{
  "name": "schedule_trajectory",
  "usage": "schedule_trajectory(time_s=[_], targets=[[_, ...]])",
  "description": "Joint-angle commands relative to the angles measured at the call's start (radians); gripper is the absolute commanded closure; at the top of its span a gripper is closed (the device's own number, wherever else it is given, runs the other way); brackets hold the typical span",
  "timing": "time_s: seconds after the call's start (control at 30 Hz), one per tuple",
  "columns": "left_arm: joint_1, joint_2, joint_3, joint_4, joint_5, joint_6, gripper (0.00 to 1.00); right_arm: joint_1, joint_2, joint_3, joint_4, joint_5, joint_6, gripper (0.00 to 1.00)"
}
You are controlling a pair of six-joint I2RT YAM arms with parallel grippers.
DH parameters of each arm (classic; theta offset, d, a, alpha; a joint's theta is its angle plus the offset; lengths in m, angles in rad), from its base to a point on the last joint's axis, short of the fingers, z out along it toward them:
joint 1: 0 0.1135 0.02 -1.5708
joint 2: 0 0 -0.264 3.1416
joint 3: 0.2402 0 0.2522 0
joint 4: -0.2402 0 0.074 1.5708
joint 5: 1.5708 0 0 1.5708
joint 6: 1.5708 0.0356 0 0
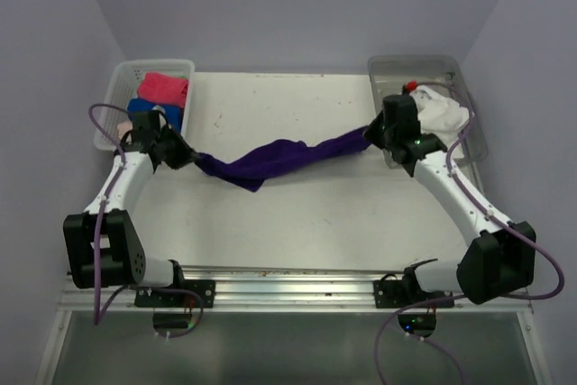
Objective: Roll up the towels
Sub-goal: Flatten the towel
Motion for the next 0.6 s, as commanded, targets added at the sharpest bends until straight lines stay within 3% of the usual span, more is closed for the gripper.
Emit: schedule_trajectory(time_s=[0.0,0.17,0.3,0.57], targets=[[0.015,0.032,0.221,0.059,0.038,-0.058,1.0,-0.094,0.036,0.25,-0.048,-0.042,-0.09,1.0],[0.067,-0.006,0.333,0.091,0.106,-0.069,1.0,-0.152,-0.025,0.362,-0.077,-0.115,-0.102,1.0],[0.108,-0.08,0.332,0.059,0.13,-0.003,1.0,-0.166,-0.132,0.258,-0.088,-0.127,-0.108,1.0],[0.112,-0.233,0.007,0.008,0.078,0.059,1.0,-0.168,-0.363,-0.121,-0.158,-0.153,-0.106,1.0]])
